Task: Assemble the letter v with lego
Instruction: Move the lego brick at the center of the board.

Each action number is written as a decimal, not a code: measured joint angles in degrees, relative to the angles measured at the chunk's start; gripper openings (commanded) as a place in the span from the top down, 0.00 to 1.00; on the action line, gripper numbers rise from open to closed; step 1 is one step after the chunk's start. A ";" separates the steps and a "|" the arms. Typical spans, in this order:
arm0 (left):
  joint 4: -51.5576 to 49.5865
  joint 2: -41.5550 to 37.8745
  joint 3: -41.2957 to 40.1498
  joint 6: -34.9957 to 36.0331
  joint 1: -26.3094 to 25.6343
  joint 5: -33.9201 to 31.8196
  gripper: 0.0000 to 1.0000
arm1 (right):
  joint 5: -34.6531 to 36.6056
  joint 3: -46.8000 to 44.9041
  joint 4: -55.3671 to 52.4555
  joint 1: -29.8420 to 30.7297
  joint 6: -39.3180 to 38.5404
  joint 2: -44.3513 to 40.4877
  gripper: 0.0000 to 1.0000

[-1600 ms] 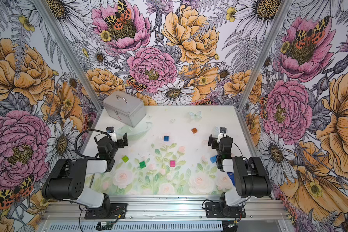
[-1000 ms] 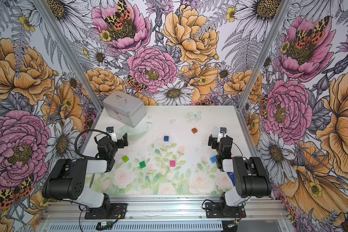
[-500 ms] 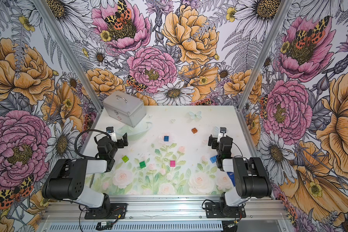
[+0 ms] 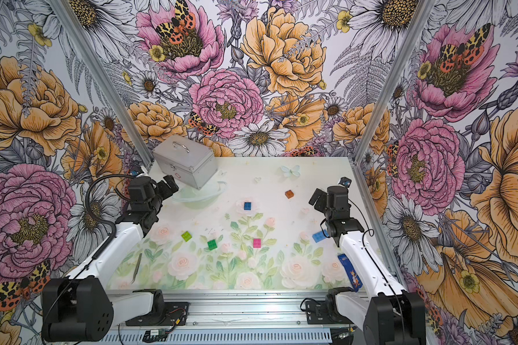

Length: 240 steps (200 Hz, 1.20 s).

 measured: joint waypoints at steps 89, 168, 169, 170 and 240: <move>-11.74 6.34 4.13 -0.31 -19.17 5.44 0.01 | 1.20 -6.73 -16.44 3.48 12.72 4.79 0.28; -18.05 39.26 34.56 0.44 -33.18 5.46 0.11 | 1.51 -3.65 -15.63 2.10 14.27 11.47 0.41; -18.23 39.67 34.99 0.44 -33.29 5.46 0.11 | 1.49 -3.63 -15.61 2.10 14.27 11.52 0.41; -18.27 39.89 35.21 0.44 -33.33 5.46 0.11 | 1.42 -3.65 -15.54 2.08 14.29 11.65 0.41; -25.59 53.02 45.33 -2.36 -34.45 3.34 0.16 | -1.03 -3.10 -12.28 1.09 14.64 15.78 0.39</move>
